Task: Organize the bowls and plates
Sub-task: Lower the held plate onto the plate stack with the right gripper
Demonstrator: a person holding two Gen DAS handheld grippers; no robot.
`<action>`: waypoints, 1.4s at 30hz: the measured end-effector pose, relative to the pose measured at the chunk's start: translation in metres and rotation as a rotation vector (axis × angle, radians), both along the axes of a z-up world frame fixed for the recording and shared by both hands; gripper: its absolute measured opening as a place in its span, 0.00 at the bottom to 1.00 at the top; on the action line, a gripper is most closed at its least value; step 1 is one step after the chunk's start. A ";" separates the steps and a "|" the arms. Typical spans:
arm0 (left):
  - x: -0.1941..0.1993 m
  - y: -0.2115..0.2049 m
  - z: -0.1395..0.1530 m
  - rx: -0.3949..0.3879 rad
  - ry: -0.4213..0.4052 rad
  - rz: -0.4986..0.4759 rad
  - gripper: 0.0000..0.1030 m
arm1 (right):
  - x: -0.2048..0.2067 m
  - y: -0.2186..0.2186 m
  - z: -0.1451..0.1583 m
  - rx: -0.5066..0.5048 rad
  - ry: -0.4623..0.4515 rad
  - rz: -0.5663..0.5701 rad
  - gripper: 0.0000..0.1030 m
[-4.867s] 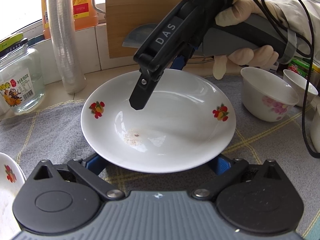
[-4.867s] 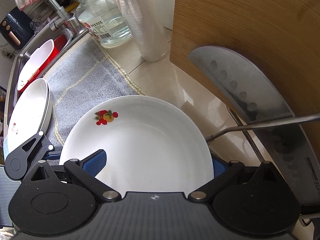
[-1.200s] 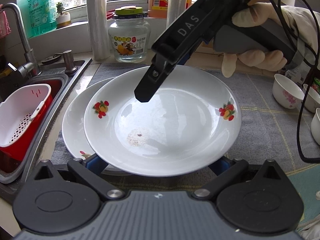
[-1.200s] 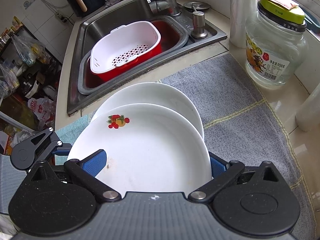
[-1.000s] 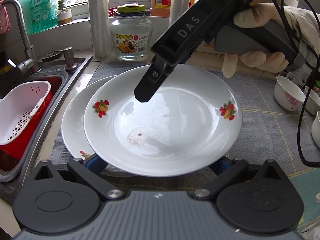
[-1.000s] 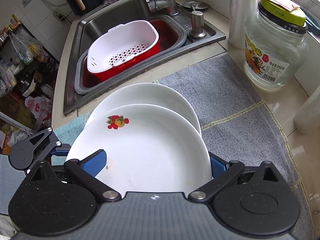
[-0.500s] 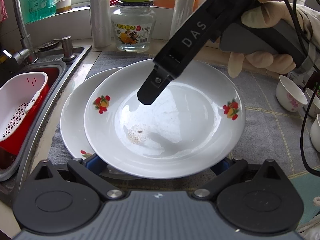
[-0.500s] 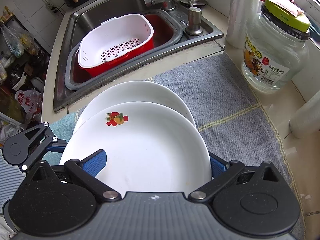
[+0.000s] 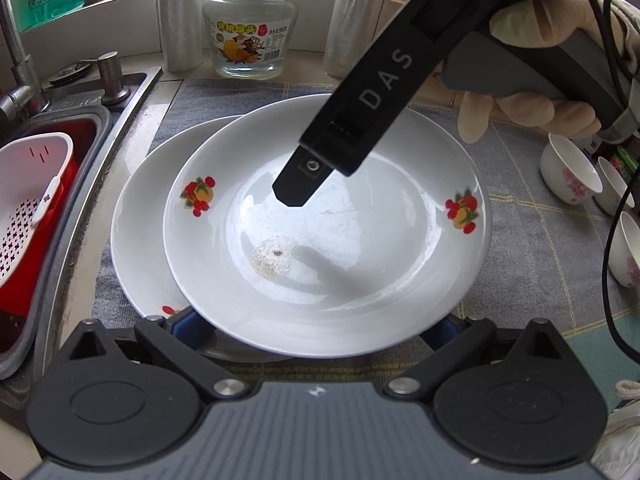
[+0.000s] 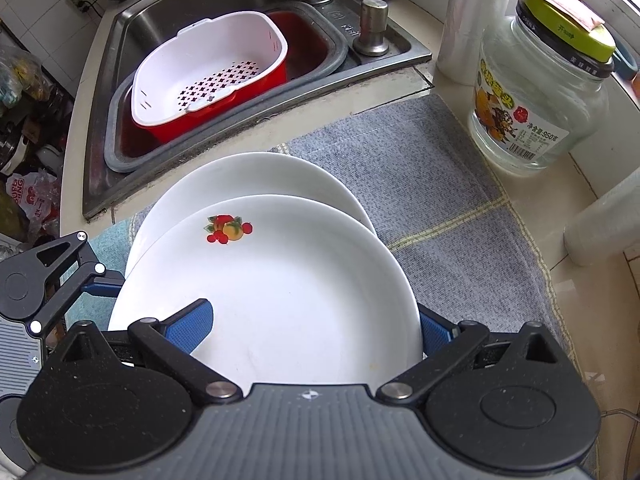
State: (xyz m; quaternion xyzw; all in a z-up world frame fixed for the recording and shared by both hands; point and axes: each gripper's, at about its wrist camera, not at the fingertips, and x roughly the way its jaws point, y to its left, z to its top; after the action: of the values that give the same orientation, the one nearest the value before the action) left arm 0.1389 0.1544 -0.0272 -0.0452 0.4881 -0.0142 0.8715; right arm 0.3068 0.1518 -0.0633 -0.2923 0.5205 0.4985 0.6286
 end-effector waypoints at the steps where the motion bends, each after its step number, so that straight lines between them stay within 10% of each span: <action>1: 0.000 0.002 0.000 -0.008 0.006 -0.005 0.99 | 0.000 0.001 0.000 -0.003 0.001 -0.006 1.00; 42: 0.003 0.002 0.008 0.046 0.099 -0.180 0.99 | -0.006 -0.017 0.010 -0.025 0.017 -0.066 1.00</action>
State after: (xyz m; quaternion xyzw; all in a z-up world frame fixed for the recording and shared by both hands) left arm 0.1416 0.1566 -0.0195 0.0181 0.5327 -0.0788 0.8424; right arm 0.3013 0.1347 -0.0534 -0.2788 0.5412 0.4734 0.6366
